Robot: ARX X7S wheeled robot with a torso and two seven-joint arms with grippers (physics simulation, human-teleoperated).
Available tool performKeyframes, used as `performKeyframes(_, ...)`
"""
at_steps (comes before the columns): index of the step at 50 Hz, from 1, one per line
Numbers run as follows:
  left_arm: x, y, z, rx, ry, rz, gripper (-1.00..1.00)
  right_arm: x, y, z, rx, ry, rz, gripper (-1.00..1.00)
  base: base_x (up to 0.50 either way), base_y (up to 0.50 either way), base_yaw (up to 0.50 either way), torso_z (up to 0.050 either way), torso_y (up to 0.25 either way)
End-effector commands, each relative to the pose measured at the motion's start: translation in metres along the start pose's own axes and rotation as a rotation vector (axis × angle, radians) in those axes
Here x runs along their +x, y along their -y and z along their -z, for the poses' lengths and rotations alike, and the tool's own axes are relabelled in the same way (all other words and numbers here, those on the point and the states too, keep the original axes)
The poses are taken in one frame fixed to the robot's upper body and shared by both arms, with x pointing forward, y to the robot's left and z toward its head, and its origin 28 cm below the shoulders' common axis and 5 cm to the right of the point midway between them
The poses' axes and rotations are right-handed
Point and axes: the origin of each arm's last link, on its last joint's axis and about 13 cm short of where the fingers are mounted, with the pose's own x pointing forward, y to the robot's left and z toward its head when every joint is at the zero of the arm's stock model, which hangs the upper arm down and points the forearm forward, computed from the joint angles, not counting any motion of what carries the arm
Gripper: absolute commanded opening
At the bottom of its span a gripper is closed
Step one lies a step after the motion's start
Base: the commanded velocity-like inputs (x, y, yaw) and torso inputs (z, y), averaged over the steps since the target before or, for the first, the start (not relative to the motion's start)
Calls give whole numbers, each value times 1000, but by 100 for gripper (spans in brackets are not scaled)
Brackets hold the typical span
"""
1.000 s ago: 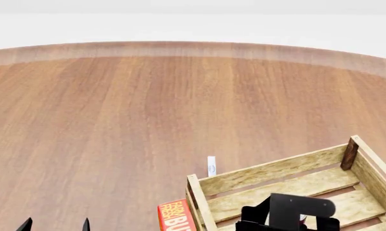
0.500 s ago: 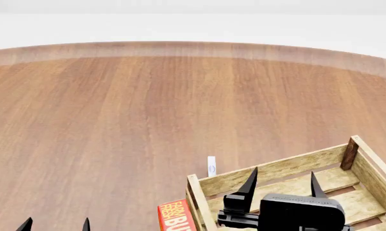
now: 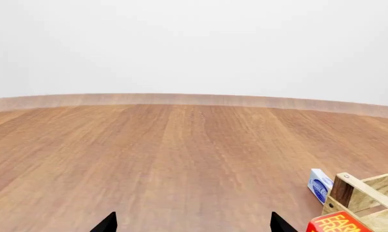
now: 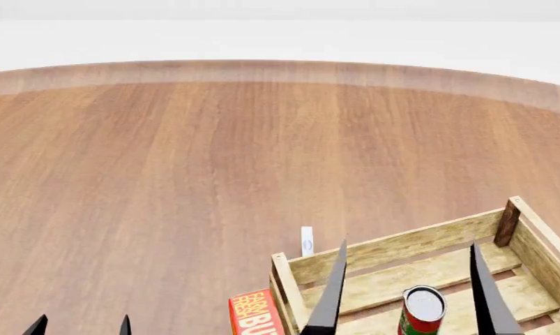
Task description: Pick up the tomato sauce, and put it in the wooden tray.
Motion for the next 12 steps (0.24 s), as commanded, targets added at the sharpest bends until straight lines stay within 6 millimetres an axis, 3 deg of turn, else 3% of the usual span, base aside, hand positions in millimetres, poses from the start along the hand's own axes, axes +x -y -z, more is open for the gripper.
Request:
performKeyframes(1,-1,0,0,1,0,1,100,-54,3,-56,52,181,-58,100,0,0,0,0,0)
performKeyframes(12,-1,0,0,1,1,1,100,-58,4,-57,59,165,-65,100,0,0,0,0,0)
